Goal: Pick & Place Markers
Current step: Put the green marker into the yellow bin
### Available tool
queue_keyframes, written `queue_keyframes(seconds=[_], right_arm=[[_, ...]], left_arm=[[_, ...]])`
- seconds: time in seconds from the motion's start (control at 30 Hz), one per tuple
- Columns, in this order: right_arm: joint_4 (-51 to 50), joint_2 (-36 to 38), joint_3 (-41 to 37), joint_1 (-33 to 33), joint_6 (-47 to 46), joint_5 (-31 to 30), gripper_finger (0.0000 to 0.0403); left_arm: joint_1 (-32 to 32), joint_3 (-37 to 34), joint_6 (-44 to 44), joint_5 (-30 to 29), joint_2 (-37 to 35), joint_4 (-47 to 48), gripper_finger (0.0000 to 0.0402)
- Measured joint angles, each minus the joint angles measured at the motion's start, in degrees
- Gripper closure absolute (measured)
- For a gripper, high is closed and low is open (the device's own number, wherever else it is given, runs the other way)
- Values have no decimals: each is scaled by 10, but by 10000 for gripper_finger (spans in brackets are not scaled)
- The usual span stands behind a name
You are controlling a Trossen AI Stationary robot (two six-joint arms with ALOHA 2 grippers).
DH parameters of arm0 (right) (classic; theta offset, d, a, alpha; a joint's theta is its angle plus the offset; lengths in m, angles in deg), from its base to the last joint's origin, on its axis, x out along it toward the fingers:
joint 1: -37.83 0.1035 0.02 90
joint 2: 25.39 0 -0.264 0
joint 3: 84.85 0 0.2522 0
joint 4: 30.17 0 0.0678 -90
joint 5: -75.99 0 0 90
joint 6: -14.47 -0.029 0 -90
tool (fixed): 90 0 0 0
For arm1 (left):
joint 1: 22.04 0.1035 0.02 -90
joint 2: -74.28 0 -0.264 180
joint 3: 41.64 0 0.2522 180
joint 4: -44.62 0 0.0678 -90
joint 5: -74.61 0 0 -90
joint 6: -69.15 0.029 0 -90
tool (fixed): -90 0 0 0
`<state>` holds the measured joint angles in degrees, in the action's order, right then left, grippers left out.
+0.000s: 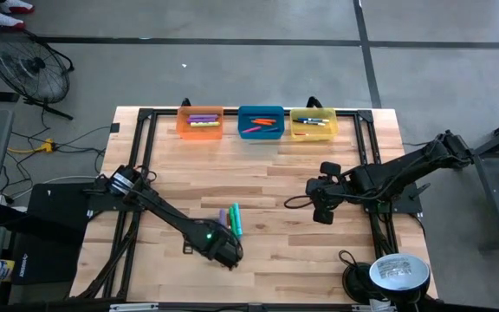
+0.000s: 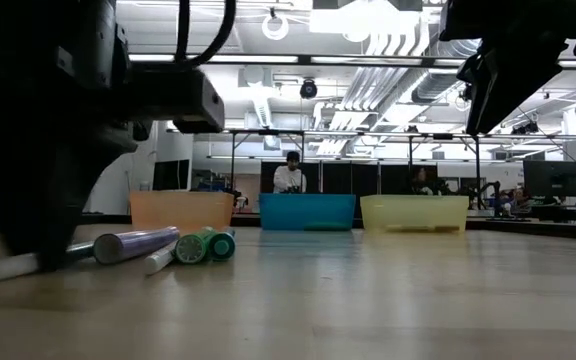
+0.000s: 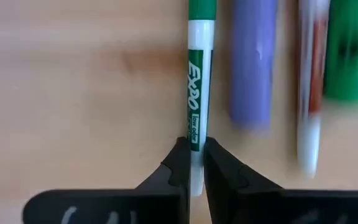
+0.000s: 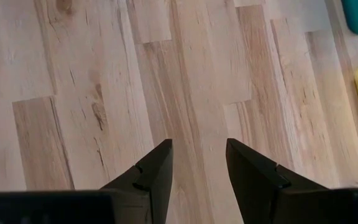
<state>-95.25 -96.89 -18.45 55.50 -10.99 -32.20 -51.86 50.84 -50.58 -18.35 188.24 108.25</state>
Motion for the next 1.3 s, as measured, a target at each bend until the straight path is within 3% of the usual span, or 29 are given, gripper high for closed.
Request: queue_keyframes(seconds=[0.5,0.8,1.03,1.3], right_arm=[[74,0,0,0,13,29,265],[208,0,0,0,61,73,265],[292,0,0,-26,81,135,265],[379,0,0,-65,96,240,265]], left_arm=[[2,0,48,-108,-66,53,389],[2,6,120,-278,-98,2,386],[9,70,304,-376,-98,-42,386],[46,128,519,-384,-98,-131,385]])
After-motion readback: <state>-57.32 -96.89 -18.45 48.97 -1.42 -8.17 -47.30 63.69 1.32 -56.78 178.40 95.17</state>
